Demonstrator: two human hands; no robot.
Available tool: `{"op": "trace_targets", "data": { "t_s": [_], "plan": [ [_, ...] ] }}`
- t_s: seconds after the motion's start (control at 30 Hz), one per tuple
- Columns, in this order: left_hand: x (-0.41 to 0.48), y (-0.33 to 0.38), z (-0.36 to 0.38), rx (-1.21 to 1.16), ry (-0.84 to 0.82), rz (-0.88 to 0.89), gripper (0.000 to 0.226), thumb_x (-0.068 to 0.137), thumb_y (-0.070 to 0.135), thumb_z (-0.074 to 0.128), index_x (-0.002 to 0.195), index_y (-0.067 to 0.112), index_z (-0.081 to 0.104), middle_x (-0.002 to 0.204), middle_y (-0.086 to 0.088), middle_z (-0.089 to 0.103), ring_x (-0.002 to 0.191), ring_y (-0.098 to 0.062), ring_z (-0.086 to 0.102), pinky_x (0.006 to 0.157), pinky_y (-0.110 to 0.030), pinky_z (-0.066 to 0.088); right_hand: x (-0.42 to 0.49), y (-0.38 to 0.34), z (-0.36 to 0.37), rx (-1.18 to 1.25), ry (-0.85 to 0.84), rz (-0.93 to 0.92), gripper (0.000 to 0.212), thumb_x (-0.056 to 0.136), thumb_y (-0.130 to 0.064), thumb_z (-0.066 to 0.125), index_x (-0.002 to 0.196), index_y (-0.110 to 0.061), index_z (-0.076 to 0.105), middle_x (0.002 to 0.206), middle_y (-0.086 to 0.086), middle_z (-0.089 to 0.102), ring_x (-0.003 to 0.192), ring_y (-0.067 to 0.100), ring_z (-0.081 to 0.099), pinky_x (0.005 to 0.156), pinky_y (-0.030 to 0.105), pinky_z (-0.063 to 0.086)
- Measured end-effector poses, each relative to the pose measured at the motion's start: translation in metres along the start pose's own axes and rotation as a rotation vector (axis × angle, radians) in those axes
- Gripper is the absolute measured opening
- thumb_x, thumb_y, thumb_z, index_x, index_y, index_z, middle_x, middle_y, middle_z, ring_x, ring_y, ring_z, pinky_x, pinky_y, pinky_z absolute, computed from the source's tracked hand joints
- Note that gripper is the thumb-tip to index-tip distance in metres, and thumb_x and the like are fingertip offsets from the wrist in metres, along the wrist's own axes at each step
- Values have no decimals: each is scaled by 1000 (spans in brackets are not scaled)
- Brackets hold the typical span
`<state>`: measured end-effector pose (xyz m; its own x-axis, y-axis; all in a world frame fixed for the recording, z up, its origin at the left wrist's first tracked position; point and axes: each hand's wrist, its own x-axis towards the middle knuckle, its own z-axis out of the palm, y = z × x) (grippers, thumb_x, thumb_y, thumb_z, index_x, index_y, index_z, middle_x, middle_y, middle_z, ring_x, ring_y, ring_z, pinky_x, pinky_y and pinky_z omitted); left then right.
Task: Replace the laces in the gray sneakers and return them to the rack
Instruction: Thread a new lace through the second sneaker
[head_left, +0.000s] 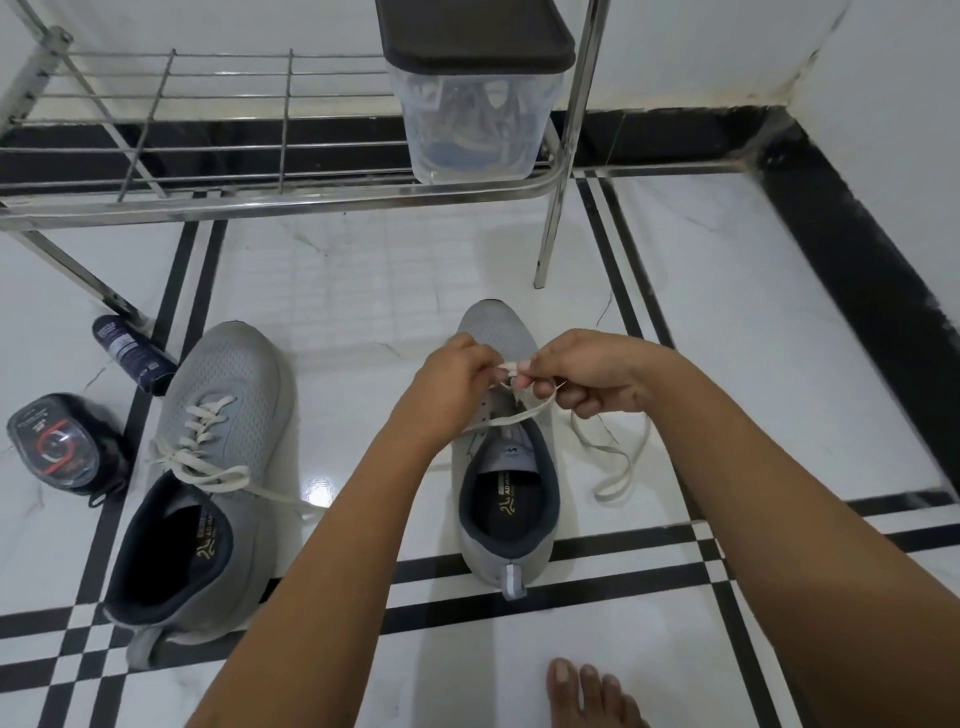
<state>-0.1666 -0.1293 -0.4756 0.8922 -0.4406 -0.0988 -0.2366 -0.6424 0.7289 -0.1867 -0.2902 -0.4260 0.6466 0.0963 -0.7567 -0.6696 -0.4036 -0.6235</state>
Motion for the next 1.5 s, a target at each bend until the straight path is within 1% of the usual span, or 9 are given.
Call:
{"op": "trace_targets", "data": {
  "t_s": [0.17, 0.27, 0.37, 0.57, 0.77, 1.03, 1.17, 1.33, 1.5],
  "plan": [
    [-7, -20, -3, -236, 193, -428, 16, 91, 18, 54, 100, 11, 65, 96, -4, 61, 94, -24, 55, 84, -30, 45, -7, 13, -18, 59, 94, 0, 26, 99, -24, 45, 84, -11, 60, 59, -3, 43, 39, 4, 23, 37, 16, 17],
    [-5, -3, -4, -115, -4, -227, 42, 83, 36, 56, 124, 25, 56, 133, 3, 50, 124, -20, 45, 106, -44, 35, -4, 8, -12, -32, 59, -40, 26, 99, -25, 45, 80, -13, 60, 62, -3, 44, 38, 4, 24, 38, 16, 18],
    [1, 19, -12, -143, -113, -142, 22, 86, 41, 61, 101, 27, 66, 106, 6, 66, 111, -17, 55, 104, -45, 37, -2, 0, -8, -52, 8, -85, 24, 98, -25, 47, 80, -14, 60, 64, -3, 44, 39, 5, 25, 39, 17, 18],
    [-3, -27, -34, -145, 318, -488, 19, 92, 17, 51, 96, 16, 69, 105, -8, 68, 105, -30, 58, 95, -40, 44, -2, 13, -19, -68, 51, -62, 23, 97, -24, 49, 85, -12, 64, 66, -2, 46, 38, 4, 27, 42, 18, 19],
    [4, 9, -18, 209, -105, -75, 38, 90, 46, 51, 122, 28, 57, 128, 6, 56, 129, -17, 38, 111, -41, 15, 3, 5, -5, -100, 4, -112, 23, 97, -26, 48, 83, -15, 64, 64, -5, 48, 42, 5, 27, 46, 21, 18],
    [4, -38, -45, 247, 234, -483, 24, 95, 26, 49, 106, 11, 64, 113, -13, 64, 108, -33, 55, 95, -40, 41, 2, 16, -20, -96, 54, -105, 21, 96, -23, 50, 87, -14, 67, 68, -4, 52, 42, 5, 29, 46, 21, 20],
    [1, -7, -27, 192, -19, -131, 48, 90, 39, 55, 134, 19, 48, 140, 0, 47, 130, -20, 41, 108, -36, 26, 9, 10, -9, -124, 51, -154, 21, 94, -22, 54, 95, -8, 69, 62, -6, 53, 46, 7, 30, 45, 21, 19],
    [0, 16, -15, -166, -113, -61, 15, 87, 18, 63, 100, 13, 70, 90, 3, 66, 81, -3, 59, 66, -1, 39, 10, 5, -4, -76, 112, -157, 20, 90, -27, 61, 82, -10, 69, 59, -5, 59, 46, 8, 32, 45, 21, 22],
    [-7, 6, -5, -93, -9, -167, 13, 84, 13, 66, 94, 9, 73, 91, -3, 68, 83, -11, 58, 59, -11, 37, 9, 18, 10, -166, 206, -56, 35, 81, -38, 70, 91, -5, 66, 78, 3, 64, 56, 13, 49, 46, 23, 38]
  ]
}}
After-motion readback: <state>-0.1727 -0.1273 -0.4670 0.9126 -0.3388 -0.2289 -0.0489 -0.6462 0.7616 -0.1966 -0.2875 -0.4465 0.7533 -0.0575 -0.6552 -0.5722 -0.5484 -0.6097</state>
